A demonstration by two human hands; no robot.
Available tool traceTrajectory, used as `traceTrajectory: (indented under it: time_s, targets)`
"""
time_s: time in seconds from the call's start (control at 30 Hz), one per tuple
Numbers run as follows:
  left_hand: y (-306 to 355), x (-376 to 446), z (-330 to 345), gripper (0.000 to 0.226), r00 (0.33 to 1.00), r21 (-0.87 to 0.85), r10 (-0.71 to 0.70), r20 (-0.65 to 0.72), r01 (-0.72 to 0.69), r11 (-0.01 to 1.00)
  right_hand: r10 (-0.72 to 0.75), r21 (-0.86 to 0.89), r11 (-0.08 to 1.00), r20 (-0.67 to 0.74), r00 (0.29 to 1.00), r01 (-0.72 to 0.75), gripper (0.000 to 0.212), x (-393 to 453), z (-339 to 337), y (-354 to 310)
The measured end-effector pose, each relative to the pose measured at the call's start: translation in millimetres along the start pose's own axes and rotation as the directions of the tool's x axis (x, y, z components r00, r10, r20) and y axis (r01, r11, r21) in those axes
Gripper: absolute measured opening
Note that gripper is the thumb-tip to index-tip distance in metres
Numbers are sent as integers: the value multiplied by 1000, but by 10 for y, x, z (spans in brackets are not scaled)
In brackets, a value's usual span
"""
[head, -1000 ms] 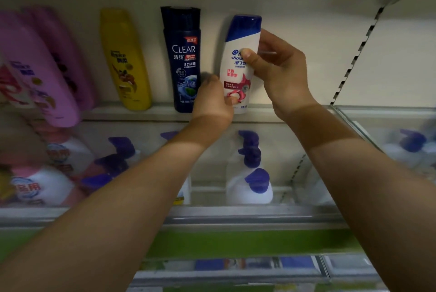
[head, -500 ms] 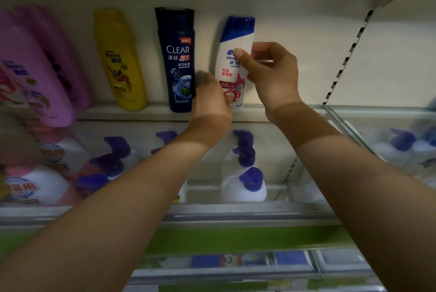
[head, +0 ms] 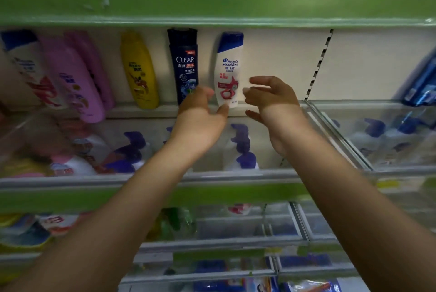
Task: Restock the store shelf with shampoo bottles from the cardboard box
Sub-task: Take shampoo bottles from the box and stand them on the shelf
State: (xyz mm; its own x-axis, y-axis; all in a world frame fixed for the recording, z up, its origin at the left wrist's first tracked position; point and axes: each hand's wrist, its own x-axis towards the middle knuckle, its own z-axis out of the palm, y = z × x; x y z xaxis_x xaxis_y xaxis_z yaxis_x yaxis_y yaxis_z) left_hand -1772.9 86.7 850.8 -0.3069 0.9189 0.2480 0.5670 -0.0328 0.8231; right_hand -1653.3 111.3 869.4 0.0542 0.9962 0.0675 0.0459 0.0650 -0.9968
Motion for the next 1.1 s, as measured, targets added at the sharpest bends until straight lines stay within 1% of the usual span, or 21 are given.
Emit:
traceTrajectory:
  time_s: [0.07,0.13,0.2,0.3,0.4,0.67,0.8,0.93,1.1]
  targets:
    - [45,-240,-179,21,999,-16,45,4,-45,999,20,46,999,9,1000,-20,23,-266,4,-54]
    - [59,-487,-363,25,996,-27,82,16,-82,996,20,59,998,47,999,-23,21,-535,14,-88]
    - [42,-745,-555,25,996,-94,90,24,-88,992,16,61,998,80,997,-21,22,-805,47,-105]
    - [-61,-1127,-817,21,997,-159,73,34,-66,985,8,40,999,92,996,-12,25,-1194,92,-106]
    - [-218,-1507,-1046,19,997,-176,46,63,-34,984,18,16,1000,105,994,-19,22,-1601,144,-51]
    - [-812,-2531,-1435,13,978,-140,-17,206,47,989,175,-1,984,88,981,-176,17,-2791,284,320]
    - [-1133,-3017,-1477,12,957,-122,-82,278,120,985,287,-34,958,44,957,-286,18,-3325,203,641]
    - [-1522,-3450,-1364,9,930,-55,-158,332,186,981,402,-51,914,8,915,-402,13,-3690,72,1063]
    - [-2007,-3858,-1083,10,870,21,-341,356,358,934,535,-100,843,39,844,-529,18,-3865,-75,1557]
